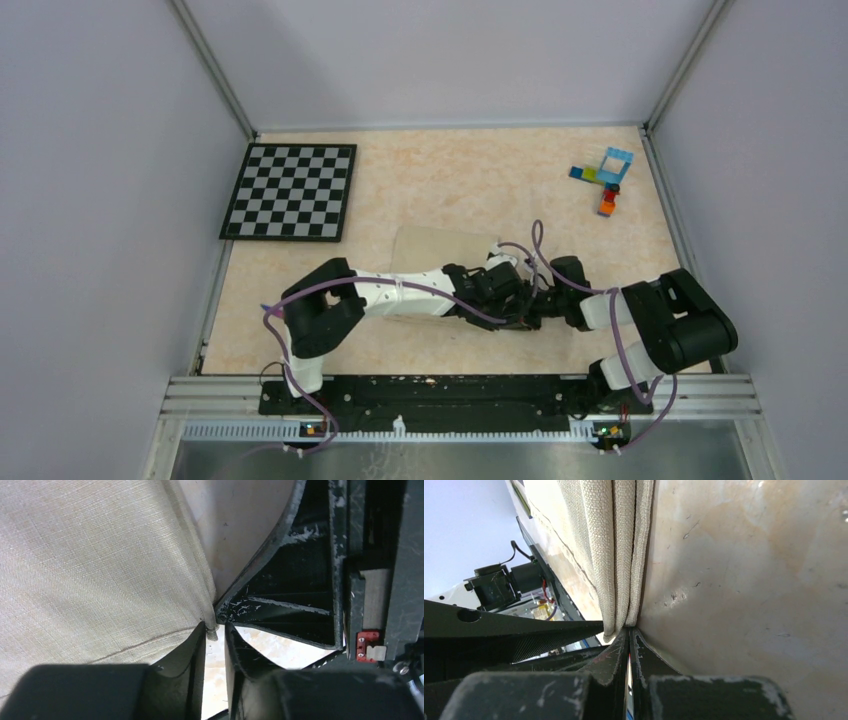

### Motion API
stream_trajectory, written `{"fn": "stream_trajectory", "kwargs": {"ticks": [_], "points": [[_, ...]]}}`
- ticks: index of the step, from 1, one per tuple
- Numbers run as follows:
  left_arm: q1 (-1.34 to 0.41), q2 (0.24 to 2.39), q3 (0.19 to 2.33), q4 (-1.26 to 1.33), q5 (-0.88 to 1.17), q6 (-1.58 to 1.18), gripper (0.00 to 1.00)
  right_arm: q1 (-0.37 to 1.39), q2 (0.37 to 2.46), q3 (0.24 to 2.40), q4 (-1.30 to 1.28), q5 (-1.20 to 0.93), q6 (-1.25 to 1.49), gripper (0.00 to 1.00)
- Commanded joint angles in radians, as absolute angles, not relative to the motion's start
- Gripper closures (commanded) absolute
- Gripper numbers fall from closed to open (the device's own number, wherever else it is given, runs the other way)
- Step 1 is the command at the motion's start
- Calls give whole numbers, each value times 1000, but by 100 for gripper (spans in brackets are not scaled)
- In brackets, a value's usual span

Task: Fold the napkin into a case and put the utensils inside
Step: Smooth out the lower triangle-folded napkin at the center of the board.

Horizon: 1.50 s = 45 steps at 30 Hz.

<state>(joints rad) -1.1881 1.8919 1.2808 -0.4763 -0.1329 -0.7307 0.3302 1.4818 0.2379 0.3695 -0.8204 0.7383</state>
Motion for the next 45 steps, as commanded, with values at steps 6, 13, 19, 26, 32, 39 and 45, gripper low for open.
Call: {"fn": "stream_trajectory", "kwargs": {"ticks": [6,13,19,26,32,39,45], "points": [[-1200,1668,1268,-509,-135,-712,49,339,1233,304,21,-568,638,73],[-1134,1411,1077,-542,-169,-729,32,406,1197,378,-53,-574,579,53],[-1075,1243,922,-491,-125,-765,30,491,1338,425,-20,-469,626,53],[-1020,1119,902,-471,-91,-768,29,512,1463,470,-158,-165,589,100],[-883,1069,931,-445,38,-733,26,423,1399,502,-293,-6,589,100],[-634,1182,980,-334,218,-673,25,415,1247,636,-416,61,532,66],[-433,1459,1085,-196,397,-640,28,393,1325,833,-198,-256,445,41]]}}
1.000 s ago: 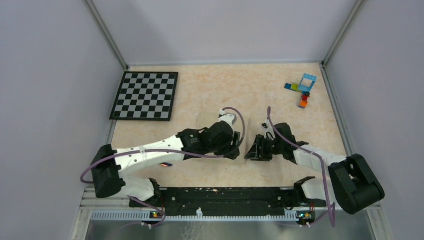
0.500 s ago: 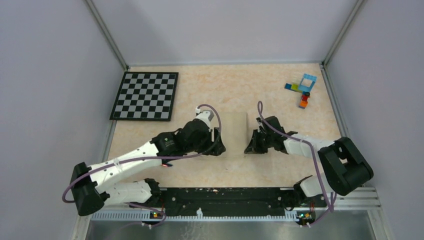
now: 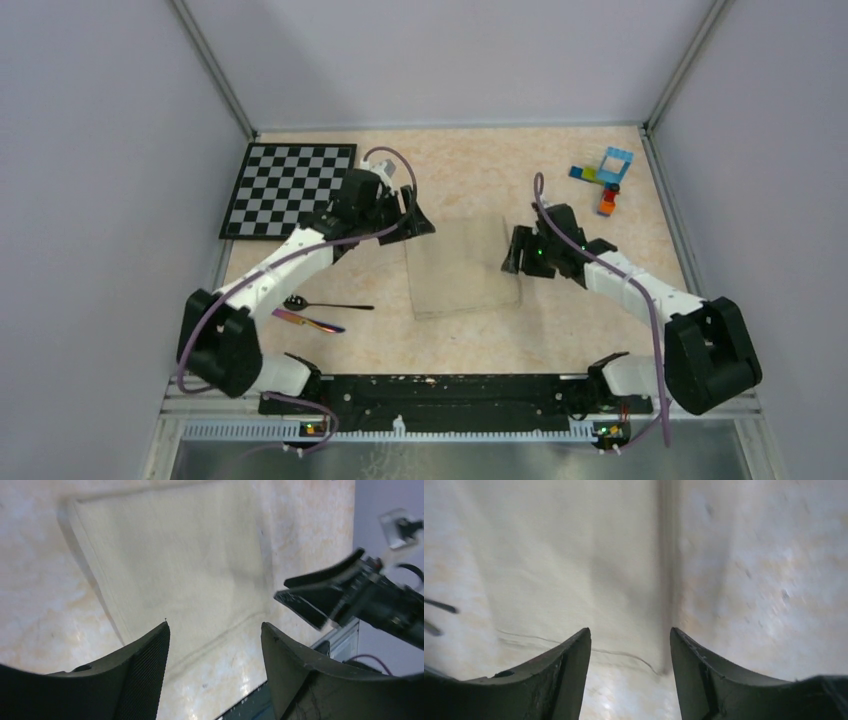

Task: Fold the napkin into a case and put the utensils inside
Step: Smooth out the lower triangle-folded napkin at the center of the board.

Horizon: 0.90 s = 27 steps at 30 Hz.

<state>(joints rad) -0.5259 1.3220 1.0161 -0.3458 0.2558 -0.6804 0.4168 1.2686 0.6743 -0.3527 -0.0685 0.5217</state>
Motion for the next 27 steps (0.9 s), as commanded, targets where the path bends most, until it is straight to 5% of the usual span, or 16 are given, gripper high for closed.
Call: {"fn": "stream_trajectory", "kwargs": {"ticks": [1,11,21,27], "points": [[-413,1505,1103,-182,408,-639,30,379,1385,876,-155,-338,457,41],[-297,1890,1256,-75,527,-611,57,265,1933,1144,271,-771,726,73],[-261,2026,1230,-27,500,-583,68,144,2115,1152,338,-854,714,80],[-240,2075,1221,-63,435,-539,70,106,2081,1184,81,-713,520,80]]}}
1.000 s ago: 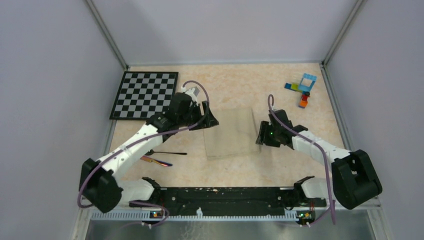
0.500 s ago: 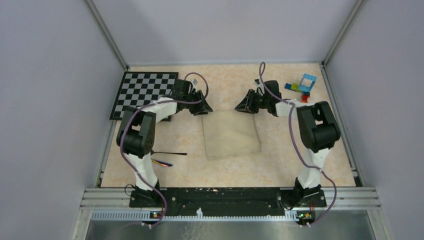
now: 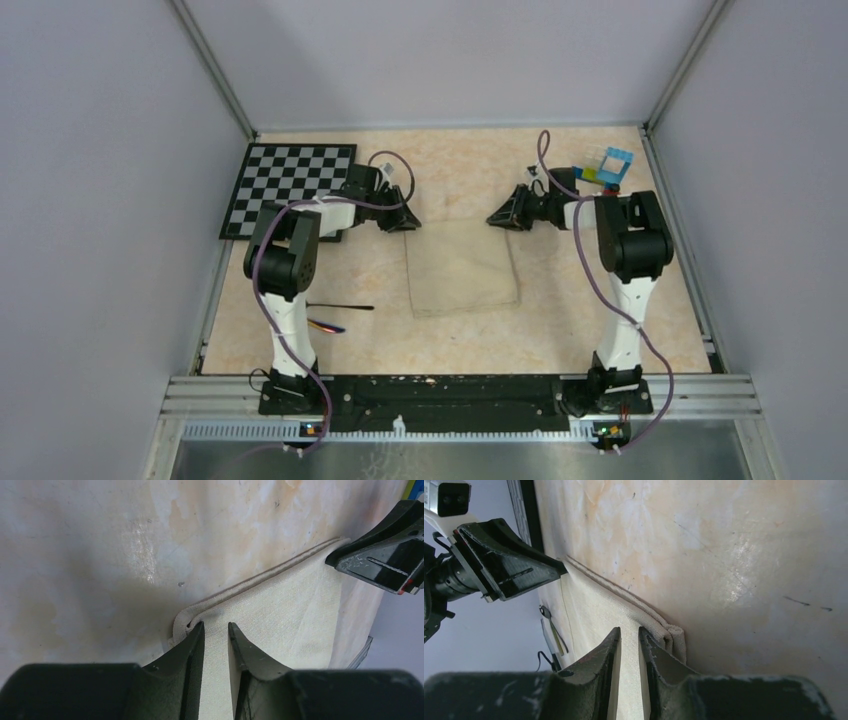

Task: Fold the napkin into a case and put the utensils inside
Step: Smooth out the lower triangle-folded napkin at the center of the board.

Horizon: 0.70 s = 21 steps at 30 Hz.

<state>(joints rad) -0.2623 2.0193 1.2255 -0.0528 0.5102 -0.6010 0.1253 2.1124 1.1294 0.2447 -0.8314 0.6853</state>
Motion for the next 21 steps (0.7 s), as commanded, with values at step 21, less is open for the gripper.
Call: {"fn": "stream_trajectory", "kwargs": {"ticks": [21], "points": [[-235,2077,1196,-117,432,-541,72,112,1884,863,138,-728,554,71]]}}
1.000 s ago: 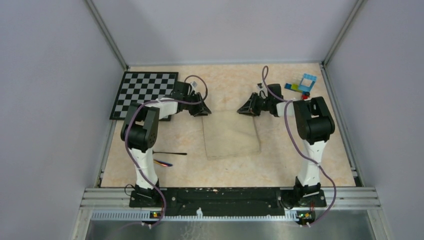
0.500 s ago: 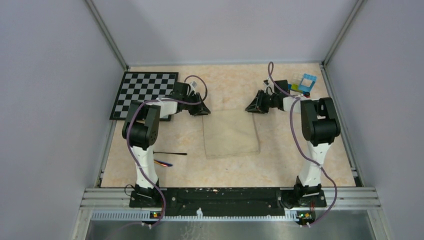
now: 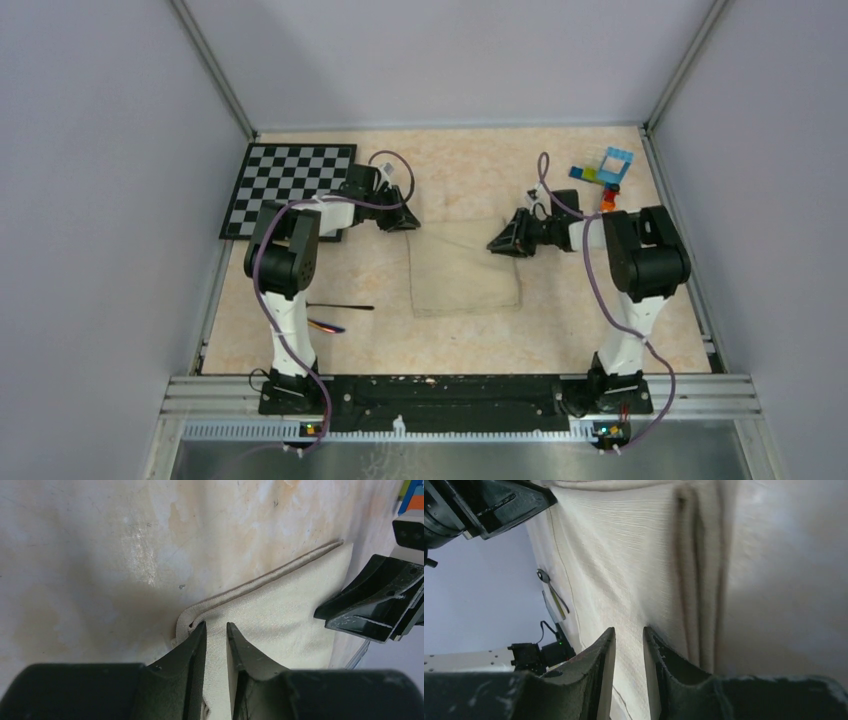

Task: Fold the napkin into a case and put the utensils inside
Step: Smooth out the lower triangle-folded napkin at the center of the board.

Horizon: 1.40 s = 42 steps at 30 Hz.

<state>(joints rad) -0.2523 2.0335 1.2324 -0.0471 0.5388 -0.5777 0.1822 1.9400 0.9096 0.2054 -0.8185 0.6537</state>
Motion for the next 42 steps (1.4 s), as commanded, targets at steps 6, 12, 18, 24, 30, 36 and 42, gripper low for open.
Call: {"fn": "stream_trajectory", "kwargs": {"ticks": [6,12,18,24,30,36,42], "points": [[-236,2067,1191,-109,447,-543,73,185,1639,883,-140,-537,440,69],[-235,2074,1198,-109,452,-543,73,352,1654,790,117,-731,641,66],[-236,2070,1202,-123,462,-539,73,297,1699,655,136,-683,585,67],[-236,2062,1205,-130,469,-535,73,265,1522,626,-104,-597,465,65],[-238,2017,1209,-128,513,-546,68,265,1447,620,-142,-581,445,62],[-252,1886,1211,-164,546,-541,54,266,1461,612,-235,-410,393,64],[-332,1769,1114,-132,613,-557,46,325,1337,652,-324,-408,395,63]]}}
